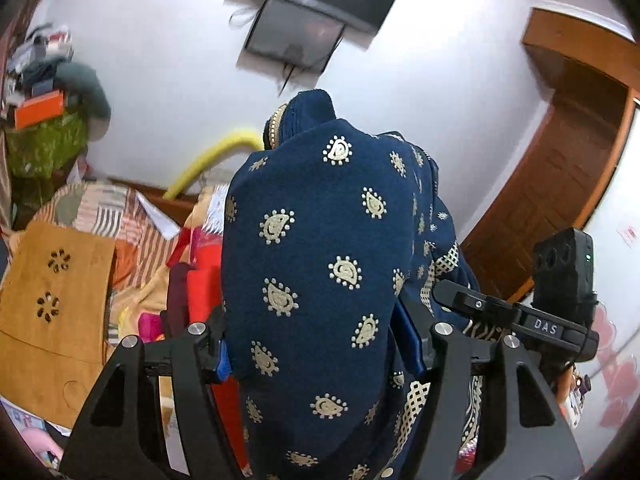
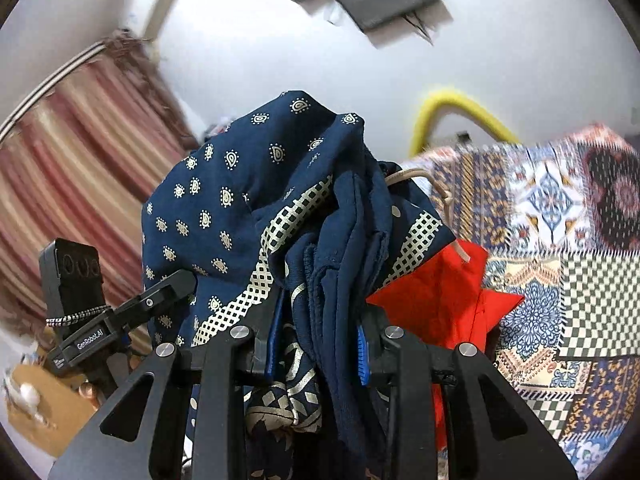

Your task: Fold large clothes

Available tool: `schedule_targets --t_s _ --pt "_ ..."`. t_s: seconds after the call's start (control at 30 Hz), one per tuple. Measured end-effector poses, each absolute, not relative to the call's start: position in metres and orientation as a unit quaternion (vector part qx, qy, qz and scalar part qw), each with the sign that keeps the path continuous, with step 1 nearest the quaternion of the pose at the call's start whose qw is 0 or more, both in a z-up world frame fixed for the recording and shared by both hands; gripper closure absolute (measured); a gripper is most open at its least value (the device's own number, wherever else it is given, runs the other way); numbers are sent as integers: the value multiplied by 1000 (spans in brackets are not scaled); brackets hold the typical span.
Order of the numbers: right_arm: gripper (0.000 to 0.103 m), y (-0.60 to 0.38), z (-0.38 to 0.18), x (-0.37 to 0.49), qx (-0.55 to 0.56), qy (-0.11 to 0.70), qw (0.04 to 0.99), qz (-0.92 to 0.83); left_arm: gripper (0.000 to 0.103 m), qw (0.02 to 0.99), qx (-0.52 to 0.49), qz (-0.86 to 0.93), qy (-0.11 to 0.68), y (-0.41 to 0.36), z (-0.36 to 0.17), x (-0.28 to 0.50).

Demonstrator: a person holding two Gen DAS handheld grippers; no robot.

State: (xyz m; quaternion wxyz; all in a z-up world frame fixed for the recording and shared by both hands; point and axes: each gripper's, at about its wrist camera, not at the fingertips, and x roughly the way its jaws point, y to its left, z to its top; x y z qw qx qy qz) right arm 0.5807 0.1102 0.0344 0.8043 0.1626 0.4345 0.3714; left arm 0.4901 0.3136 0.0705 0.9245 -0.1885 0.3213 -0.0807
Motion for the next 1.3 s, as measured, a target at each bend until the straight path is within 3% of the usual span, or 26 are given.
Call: schedule_targets --t_s 0.17,0.3,0.7,0.97,1.3 --pt "74 117 -29 619 140 515 776 336 37 883 -187 -35 428 329 -13 545" --pt "68 102 -27 613 154 517 771 340 34 879 -201 -51 429 331 -28 538" --pt "67 70 65 527 80 416 847 322 34 915 -91 15 392 277 39 458" --pt "67 47 140 423 54 283 890 355 34 954 -63 19 292 234 120 364" --pt "67 19 165 317 60 162 912 371 34 990 -30 12 135 178 174 214"
